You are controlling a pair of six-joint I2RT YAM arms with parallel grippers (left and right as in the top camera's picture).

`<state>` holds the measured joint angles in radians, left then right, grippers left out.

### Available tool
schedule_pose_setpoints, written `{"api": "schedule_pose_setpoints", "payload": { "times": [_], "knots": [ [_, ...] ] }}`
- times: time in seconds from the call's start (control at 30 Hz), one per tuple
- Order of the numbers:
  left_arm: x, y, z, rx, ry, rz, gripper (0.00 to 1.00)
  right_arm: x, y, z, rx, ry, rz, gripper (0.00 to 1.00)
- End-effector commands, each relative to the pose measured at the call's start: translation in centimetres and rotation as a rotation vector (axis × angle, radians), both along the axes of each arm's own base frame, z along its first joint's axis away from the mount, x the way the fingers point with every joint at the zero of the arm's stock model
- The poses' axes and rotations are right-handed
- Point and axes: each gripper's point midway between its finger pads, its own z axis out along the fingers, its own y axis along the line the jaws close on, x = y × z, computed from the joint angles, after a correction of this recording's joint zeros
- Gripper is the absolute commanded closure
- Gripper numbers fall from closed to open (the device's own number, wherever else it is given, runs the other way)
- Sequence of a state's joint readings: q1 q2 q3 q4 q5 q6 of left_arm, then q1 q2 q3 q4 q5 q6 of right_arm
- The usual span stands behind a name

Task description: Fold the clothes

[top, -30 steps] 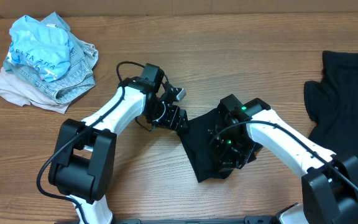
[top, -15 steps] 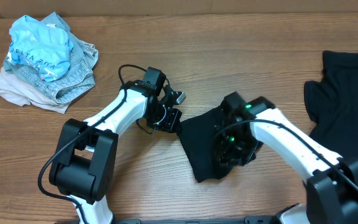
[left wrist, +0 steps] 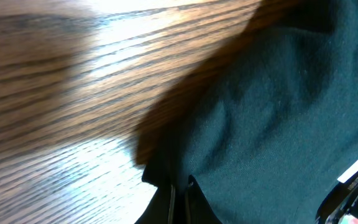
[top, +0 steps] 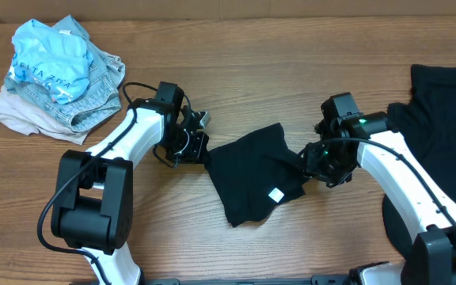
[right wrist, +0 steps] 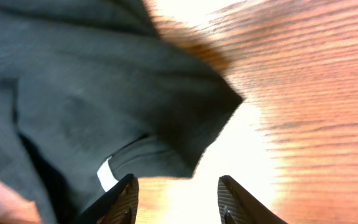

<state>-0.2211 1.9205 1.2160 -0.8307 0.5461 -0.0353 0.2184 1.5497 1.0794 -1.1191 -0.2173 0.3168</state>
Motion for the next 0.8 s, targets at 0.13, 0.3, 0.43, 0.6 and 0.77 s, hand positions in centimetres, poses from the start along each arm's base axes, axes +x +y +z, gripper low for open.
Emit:
{"api": "schedule_pose_setpoints", "payload": {
  "times": [0.13,0.3,0.43,0.6,0.77],
  "knots": [
    [-0.1,0.1,0.3,-0.008,0.001,0.007,0.96,0.1,0.2,-1.5,0.006,0.000,-0.030,0.57],
    [0.0,0.1,0.3,-0.010,-0.003,0.007,0.96,0.5,0.5,-2.4,0.023,-0.016,-0.082,0.56],
    [0.0,0.1,0.3,-0.007,-0.005,0.008,0.96,0.8,0.3,-3.0,0.017,-0.035,-0.094,0.95],
    [0.9,0.8,0.8,-0.008,-0.016,0.031,0.96,1.5,-1.7,-2.5,-0.098,-0.062,-0.106,0.96],
    [2.8,2.3,2.9,-0.009,-0.044,0.058,0.96,0.0,-2.1,-1.7,-0.125,0.011,-0.116,0.96]
  ]
}}
